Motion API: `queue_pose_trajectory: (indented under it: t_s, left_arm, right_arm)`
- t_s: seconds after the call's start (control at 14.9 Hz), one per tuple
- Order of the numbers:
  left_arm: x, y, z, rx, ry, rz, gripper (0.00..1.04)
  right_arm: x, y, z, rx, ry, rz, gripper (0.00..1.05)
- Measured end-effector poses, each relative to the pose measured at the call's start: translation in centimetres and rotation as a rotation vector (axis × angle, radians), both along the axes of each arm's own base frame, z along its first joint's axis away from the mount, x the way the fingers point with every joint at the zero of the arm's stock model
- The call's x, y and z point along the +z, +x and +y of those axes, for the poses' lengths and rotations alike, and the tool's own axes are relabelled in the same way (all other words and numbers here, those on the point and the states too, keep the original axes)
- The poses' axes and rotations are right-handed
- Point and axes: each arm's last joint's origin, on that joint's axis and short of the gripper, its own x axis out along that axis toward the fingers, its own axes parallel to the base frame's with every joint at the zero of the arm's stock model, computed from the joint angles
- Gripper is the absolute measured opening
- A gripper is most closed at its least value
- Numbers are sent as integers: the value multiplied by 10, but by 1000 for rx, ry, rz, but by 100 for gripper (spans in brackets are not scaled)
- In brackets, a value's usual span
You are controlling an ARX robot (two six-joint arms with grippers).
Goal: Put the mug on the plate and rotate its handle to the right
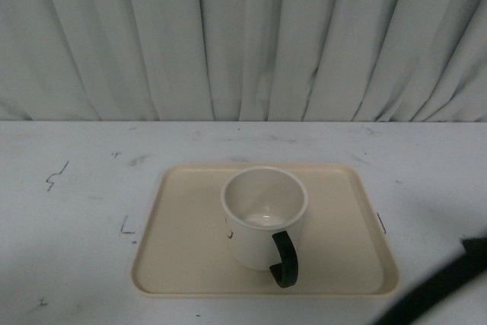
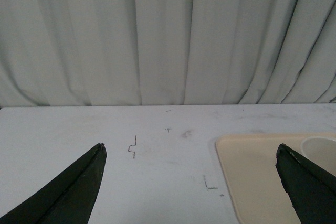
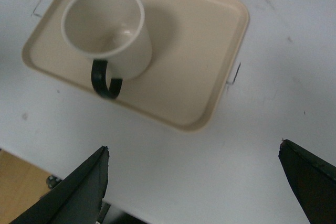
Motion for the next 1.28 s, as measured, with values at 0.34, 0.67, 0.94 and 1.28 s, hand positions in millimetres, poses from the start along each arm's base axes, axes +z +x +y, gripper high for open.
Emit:
queue_pose_trajectory:
  t_s: [0.34, 0.67, 0.94, 1.28]
  left_arm:
    - [0, 0, 0, 0, 0, 0, 98]
    - [0, 0, 0, 0, 0, 0, 98]
    - [0, 0, 0, 0, 0, 0, 98]
    - [0, 0, 0, 0, 0, 0, 98]
  right_arm:
    - [-24, 102, 67, -47, -24, 267, 98]
    - [-49, 137, 105, -126, -6, 338, 98]
    - [-59, 148, 120, -164, 0, 358, 98]
    - [-71, 154, 129, -217, 19, 419, 50]
